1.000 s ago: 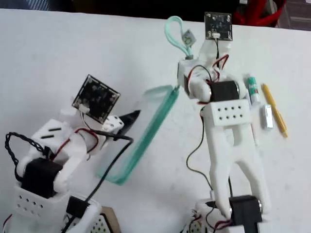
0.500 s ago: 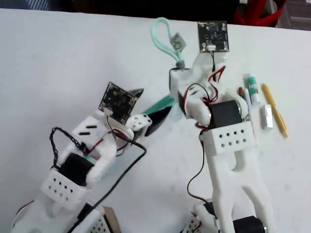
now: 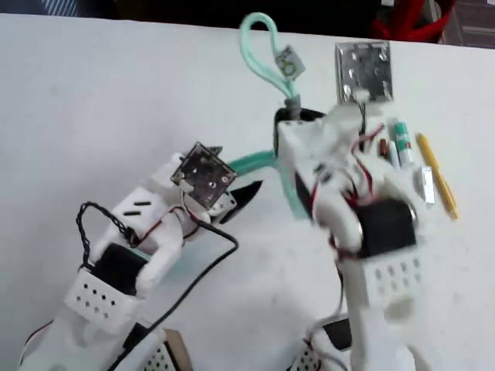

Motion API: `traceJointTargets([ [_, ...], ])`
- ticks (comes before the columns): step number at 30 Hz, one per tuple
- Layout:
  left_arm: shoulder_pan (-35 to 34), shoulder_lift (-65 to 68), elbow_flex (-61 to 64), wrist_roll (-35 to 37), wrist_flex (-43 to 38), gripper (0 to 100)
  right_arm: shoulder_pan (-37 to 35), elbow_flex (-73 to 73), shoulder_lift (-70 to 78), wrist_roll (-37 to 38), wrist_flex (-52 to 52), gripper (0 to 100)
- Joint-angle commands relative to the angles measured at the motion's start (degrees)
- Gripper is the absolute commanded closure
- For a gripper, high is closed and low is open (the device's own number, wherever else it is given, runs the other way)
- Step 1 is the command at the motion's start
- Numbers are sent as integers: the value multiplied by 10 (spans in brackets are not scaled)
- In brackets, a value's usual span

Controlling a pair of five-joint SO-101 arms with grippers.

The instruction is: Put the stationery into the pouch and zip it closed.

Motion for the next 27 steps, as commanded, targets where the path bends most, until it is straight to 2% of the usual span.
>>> traceJointTargets([
  [1,-18,-4,-9,-7,8,709,-47,-40,-67,8,7,981],
  [5,-47,-6,-10,-7,21,705,-99,-62,-88,27,15,981],
  [10,-87,-7,-40,-22,62,705,-115,-149,-65,30,55,981],
  [14,-86,-35,-61,-18,91,706,-152,-228,-23,30,105,981],
  [20,-45,-83,-59,89,33,720,-181,-330,44,28,152,981],
  [23,-30,-85,-40,136,11,770,-176,-348,70,27,175,981],
  [27,3,-87,33,166,-76,872,-163,-349,84,26,178,981],
])
